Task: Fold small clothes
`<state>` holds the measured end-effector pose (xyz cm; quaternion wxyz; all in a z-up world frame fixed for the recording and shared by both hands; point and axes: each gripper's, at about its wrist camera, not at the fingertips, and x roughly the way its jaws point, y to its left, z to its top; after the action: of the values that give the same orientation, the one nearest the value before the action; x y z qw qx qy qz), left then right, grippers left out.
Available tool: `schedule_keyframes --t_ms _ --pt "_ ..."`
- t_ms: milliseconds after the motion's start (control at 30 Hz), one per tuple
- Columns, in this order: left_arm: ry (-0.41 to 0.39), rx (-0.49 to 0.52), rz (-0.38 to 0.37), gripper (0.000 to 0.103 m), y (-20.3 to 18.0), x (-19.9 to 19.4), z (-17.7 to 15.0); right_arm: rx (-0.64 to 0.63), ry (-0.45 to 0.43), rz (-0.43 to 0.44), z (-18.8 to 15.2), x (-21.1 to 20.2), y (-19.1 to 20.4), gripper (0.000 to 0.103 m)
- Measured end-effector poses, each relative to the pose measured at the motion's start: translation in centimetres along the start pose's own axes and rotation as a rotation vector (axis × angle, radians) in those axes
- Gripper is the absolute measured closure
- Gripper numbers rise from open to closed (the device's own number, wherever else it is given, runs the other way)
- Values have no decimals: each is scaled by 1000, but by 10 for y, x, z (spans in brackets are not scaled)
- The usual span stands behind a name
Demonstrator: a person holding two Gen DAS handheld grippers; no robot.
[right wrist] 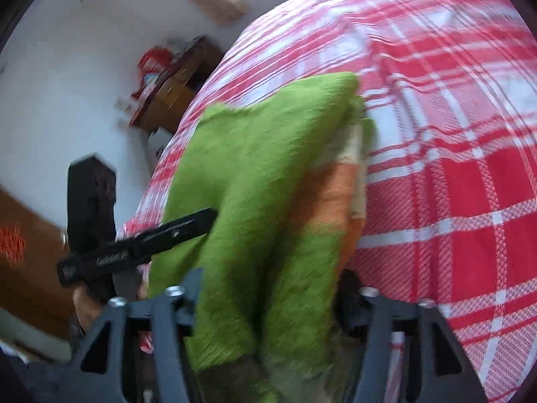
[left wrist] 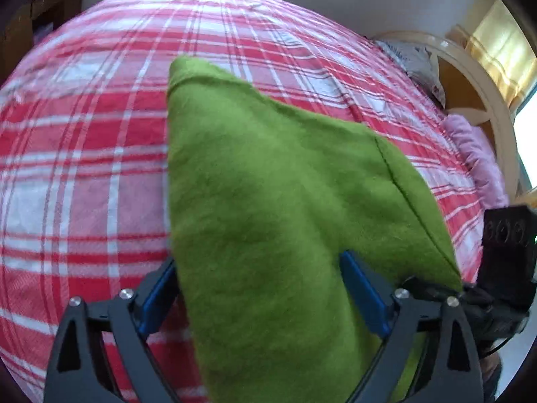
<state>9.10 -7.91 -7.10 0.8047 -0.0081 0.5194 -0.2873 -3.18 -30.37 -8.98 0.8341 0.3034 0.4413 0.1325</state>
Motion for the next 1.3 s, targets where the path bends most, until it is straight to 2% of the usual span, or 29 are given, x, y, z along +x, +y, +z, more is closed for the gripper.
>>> schedule_keyframes --t_ms 167,233,267,300,367,433,533,667,933,1300 --pt "-49 4 17 13 -4 4 3 31 -73 53 7 7 -12 40" --pt "-70 3 19 26 -6 3 1 30 -92 44 5 4 -13 42" --pt "-80 2 21 29 -8 1 -1 23 -102 28 5 4 -10 45" --pt "-90 3 33 34 -11 0 -3 12 -115 -17 2 5 -7 52" --pt "-119 13 69 45 -16 -7 -7 -20 -132 -82 -5 3 6 58" --pt "-148 43 106 63 -26 -17 -10 -59 -147 -137 -8 -1 21 61" --pt "-170 99 164 64 -41 -26 -15 -163 -188 -207 -16 -12 55 63" --pt "-195 85 174 64 -37 -43 -22 -236 -221 -238 -30 -26 85 64" --pt "-248 74 231 64 -28 -76 -33 -286 -251 -227 -53 -33 124 64" --pt "-292 -54 294 65 34 -115 -60 -399 -194 -155 -64 7 189 64"
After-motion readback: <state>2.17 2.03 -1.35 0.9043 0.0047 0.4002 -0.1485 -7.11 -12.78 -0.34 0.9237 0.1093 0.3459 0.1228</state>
